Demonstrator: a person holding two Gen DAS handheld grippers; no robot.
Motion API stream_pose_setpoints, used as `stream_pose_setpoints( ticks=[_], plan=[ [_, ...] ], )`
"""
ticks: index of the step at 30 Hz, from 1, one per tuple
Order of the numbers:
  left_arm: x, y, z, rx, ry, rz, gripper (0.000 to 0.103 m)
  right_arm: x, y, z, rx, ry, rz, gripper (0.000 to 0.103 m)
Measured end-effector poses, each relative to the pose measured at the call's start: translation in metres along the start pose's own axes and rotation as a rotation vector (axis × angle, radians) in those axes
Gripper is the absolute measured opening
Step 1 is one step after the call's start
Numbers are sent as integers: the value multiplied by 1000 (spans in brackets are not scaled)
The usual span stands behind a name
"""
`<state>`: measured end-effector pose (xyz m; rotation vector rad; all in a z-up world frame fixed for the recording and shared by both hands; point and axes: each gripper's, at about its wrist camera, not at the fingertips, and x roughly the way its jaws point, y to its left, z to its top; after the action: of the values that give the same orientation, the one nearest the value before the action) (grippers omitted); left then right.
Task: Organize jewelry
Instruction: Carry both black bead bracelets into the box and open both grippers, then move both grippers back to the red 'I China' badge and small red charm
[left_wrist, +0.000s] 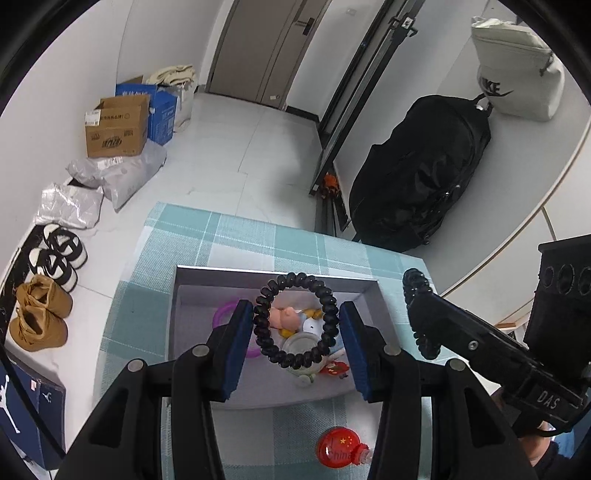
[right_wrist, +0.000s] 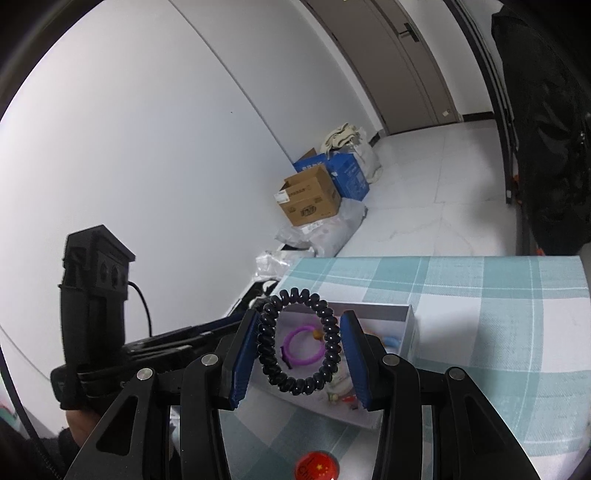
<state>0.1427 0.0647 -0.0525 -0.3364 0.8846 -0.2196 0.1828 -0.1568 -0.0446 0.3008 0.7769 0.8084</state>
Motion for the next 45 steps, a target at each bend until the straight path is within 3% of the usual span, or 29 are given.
stream_pose_setpoints(
  ticks=[12, 21, 25, 28, 37, 45],
  plan=[
    [20, 3, 4, -5, 45, 24, 42, 16, -19, 3, 52, 23, -2, 45],
    [19, 6, 3, -42, 34, -9, 43, 17, -16, -1, 52, 27, -5, 46],
    [24, 7, 3, -58, 72, 0, 50, 16, -14, -2, 40, 29, -26, 71],
    [19, 6, 1, -62, 55, -3, 64, 11, -15, -2, 50, 18, -11, 71],
    [1, 12, -5, -117, 12, -19, 64, -15, -21, -3, 96, -53, -25, 81],
    [-12, 0, -13, -67, -53, 90, 64, -29, -10, -9, 72, -62, -36, 85]
  ],
)
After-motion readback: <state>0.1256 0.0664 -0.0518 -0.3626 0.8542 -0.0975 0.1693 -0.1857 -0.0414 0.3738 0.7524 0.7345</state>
